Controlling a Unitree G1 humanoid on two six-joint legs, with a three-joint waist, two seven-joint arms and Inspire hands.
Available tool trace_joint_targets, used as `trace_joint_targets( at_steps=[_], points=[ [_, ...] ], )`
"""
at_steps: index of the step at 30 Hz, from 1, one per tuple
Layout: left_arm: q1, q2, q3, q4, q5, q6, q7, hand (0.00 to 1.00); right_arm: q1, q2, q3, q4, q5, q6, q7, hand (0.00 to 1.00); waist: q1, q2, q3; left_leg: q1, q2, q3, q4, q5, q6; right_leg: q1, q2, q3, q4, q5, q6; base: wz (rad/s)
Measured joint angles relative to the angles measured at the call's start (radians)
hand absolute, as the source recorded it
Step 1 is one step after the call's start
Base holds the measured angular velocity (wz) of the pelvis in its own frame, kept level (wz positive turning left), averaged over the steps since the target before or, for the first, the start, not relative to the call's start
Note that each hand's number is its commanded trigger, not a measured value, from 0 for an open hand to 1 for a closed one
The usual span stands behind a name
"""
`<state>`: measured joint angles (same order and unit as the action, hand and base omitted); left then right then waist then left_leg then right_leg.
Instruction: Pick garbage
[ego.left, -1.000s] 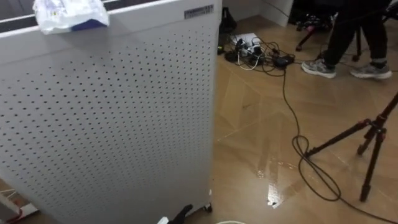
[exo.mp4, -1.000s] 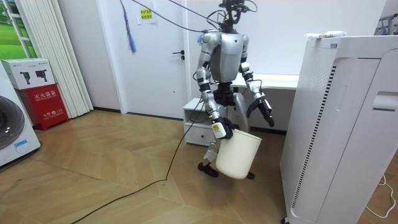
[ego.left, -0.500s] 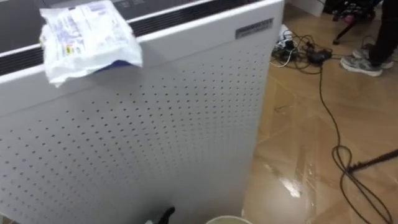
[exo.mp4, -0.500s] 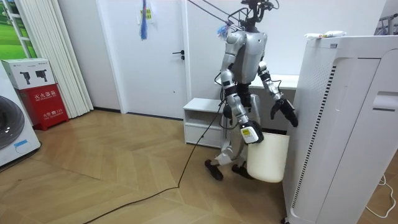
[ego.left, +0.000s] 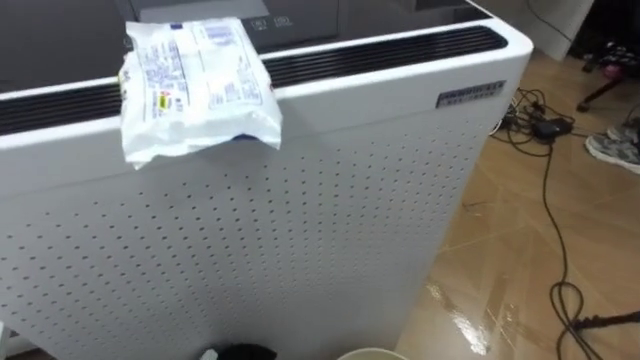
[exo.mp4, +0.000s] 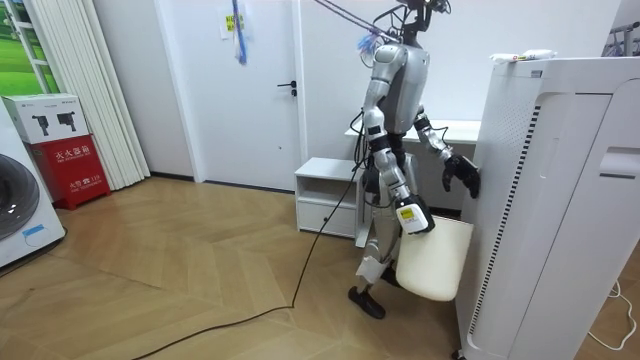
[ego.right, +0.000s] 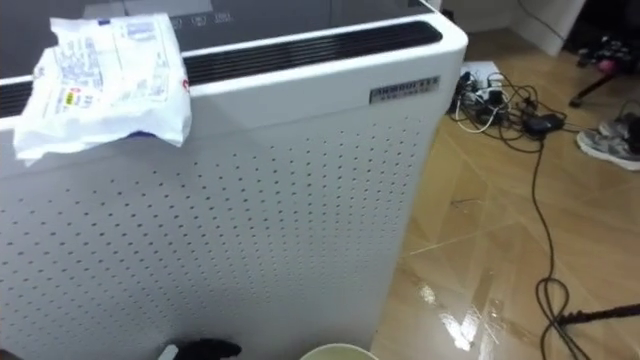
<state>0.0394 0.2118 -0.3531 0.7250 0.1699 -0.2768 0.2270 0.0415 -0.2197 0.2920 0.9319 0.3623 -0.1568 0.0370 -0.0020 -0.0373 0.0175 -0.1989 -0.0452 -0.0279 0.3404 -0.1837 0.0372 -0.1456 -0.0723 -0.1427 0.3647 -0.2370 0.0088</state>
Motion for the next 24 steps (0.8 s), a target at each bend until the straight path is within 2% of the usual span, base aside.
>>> trace_joint_targets(
  at_steps=[10, 12, 15, 19, 21, 24],
  points=[
    [0.036, 0.004, 0.002, -0.092, 0.042, -0.018, 0.077, 0.0, 0.012, 0.001, -0.004, 0.005, -0.053, -0.015, -0.002, 1.0, 0.013, -0.008, 0.0029, -0.006, 0.004, -0.079, 0.011, 0.014, -0.021, 0.061, 0.017, -0.087, -0.057, 0.008, -0.019, 0.26],
    [0.06, 0.01, 0.006, -0.178, 0.042, -0.023, 0.097, 0.0, 0.018, 0.001, -0.013, 0.005, -0.054, -0.026, -0.003, 1.0, 0.006, -0.008, 0.0035, -0.034, 0.005, -0.087, 0.043, 0.013, -0.022, 0.062, 0.019, -0.118, -0.058, 0.007, -0.022, 0.42],
    [0.063, 0.025, 0.01, -0.224, 0.042, -0.06, 0.133, 0.0, 0.016, 0.001, -0.014, 0.006, -0.055, -0.027, -0.01, 1.0, 0.01, -0.011, 0.0051, -0.043, 0.017, -0.061, 0.054, 0.013, -0.022, 0.065, 0.014, -0.144, -0.056, 0.0, -0.027, 0.33],
    [0.068, 0.049, 0.015, -0.323, 0.064, -0.066, 0.193, 0.0, 0.017, 0.0, -0.027, 0.014, -0.053, -0.03, -0.011, 1.0, 0.013, -0.007, 0.0079, -0.044, 0.023, -0.065, 0.053, 0.018, -0.028, 0.091, 0.02, -0.187, -0.077, 0.0, -0.022, 0.32],
    [0.071, 0.066, 0.017, -0.385, 0.063, -0.096, 0.251, 0.0, 0.019, 0.0, -0.027, 0.015, -0.052, -0.03, -0.012, 1.0, 0.036, -0.005, 0.008, -0.039, 0.024, -0.069, 0.046, 0.029, -0.032, 0.092, 0.022, -0.192, -0.077, 0.002, -0.023, 0.1],
    [0.071, 0.067, 0.03, -0.429, 0.062, -0.132, 0.321, 0.0, 0.019, 0.0, -0.027, 0.017, -0.052, -0.029, -0.011, 1.0, 0.048, -0.001, 0.0063, -0.041, 0.023, -0.09, 0.028, 0.05, -0.039, 0.1, 0.029, -0.216, -0.103, 0.017, -0.03, 0.19]
  ],
)
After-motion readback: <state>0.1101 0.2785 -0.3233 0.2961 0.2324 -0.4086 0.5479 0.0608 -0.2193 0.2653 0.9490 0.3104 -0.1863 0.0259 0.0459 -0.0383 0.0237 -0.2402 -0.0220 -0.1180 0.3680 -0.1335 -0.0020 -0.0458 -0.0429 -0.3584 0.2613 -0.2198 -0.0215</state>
